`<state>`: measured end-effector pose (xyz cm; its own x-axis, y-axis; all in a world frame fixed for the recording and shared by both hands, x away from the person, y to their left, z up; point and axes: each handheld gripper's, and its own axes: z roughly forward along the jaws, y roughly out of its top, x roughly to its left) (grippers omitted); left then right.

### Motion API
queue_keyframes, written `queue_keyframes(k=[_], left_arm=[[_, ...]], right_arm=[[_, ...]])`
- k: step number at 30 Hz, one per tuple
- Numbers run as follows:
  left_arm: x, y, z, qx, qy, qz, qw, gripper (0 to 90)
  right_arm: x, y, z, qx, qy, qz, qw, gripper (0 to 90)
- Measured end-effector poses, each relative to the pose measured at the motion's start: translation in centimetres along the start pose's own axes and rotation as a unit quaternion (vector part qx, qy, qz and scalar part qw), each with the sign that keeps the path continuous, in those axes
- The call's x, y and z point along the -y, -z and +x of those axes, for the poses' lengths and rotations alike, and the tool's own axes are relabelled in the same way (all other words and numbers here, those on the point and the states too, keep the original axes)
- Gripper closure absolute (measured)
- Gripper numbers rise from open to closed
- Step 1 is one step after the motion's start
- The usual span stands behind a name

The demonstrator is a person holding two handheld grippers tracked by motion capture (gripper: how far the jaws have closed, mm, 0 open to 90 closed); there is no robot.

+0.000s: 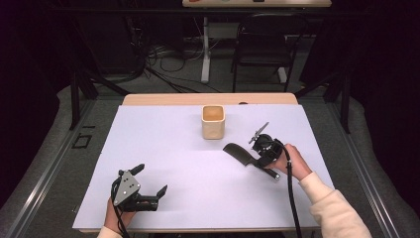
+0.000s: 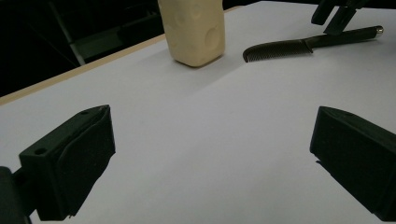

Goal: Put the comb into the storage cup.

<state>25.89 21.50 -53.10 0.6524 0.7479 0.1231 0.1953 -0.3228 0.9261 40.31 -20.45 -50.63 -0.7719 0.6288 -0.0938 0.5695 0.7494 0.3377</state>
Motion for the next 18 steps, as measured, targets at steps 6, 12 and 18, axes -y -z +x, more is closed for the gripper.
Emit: queue_keyframes(k=[6, 12, 18], left_arm=[[0.0, 0.0, 0.0, 0.002, 0.002, 0.001, 1.0, 0.0], [0.0, 0.0, 0.0, 0.002, 0.002, 0.001, 1.0, 0.1], [0.1, 0.0, 0.0, 0.002, 0.004, 0.001, 1.0, 0.0]], right_arm=[[-0.9, -0.8, 0.2, 0.002, 0.015, 0.038, 0.9992, 60.1], [-1.5, -1.4, 0.1, 0.004, 0.022, 0.062, 0.9978, 61.6], [-1.7, -1.8, -0.1, 0.006, 0.029, 0.08, 0.9963, 62.6]])
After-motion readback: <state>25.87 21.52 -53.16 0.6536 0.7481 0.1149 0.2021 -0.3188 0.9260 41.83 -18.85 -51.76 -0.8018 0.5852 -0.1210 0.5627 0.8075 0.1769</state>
